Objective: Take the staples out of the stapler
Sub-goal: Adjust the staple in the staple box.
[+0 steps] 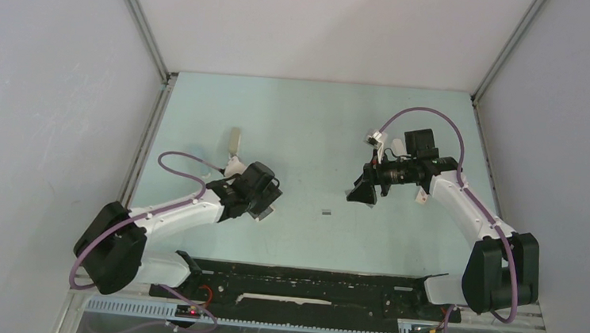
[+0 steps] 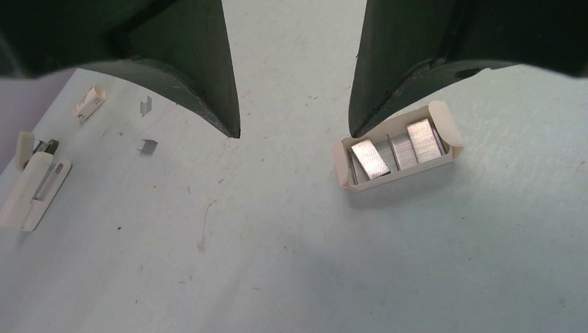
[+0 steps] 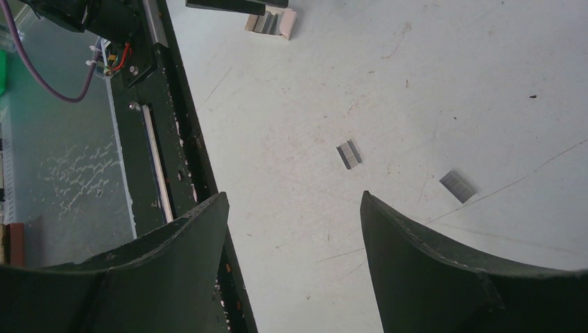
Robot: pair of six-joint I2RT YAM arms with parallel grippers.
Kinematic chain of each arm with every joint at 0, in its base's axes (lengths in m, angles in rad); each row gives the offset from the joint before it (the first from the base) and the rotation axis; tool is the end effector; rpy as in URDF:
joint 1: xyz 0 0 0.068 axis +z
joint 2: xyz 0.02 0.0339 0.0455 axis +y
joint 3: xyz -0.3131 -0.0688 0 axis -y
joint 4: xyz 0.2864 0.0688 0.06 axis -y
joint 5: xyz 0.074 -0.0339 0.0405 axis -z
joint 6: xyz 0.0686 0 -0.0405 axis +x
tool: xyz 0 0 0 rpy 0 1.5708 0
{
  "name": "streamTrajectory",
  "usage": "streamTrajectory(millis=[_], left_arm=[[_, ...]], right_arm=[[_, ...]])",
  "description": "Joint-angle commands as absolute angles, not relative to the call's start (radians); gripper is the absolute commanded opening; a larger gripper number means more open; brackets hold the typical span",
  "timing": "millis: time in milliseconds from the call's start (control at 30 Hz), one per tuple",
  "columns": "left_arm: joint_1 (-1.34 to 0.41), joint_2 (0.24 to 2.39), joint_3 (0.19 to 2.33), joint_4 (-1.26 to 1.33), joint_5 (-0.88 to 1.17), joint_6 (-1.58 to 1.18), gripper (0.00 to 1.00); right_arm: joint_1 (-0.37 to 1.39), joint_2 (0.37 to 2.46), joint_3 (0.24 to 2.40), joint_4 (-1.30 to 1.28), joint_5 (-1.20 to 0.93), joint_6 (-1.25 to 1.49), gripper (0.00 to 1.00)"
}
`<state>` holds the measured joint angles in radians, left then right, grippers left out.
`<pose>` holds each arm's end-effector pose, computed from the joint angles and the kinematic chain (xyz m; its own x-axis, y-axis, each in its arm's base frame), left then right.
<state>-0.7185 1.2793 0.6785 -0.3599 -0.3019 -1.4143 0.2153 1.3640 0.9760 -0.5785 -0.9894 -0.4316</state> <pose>0.2243 -0.1690 0.1867 -0.5903 -0.7366 -0.3300 -0.5315 0.6624 -0.5280 0.2876 0.1216 0.2752 -0.4871 -0.3417 -0.8038 -0.8642 0.3216 0.3869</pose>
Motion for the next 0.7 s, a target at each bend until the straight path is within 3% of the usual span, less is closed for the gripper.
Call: streamTrajectory(millis=[0,667], left_arm=[[-0.715,1.281,0.701,-0.345,-0.311,-1.414,0.64],[-0.713,1.285,0.701,-0.333,-0.308,-1.410,0.64]], right_arm=[[0.206,1.339,0.977,-0.561,-1.007,-0.423,0.79],[0.206,1.342,0.977,-0.560,-1.009,-0.422,0.79]])
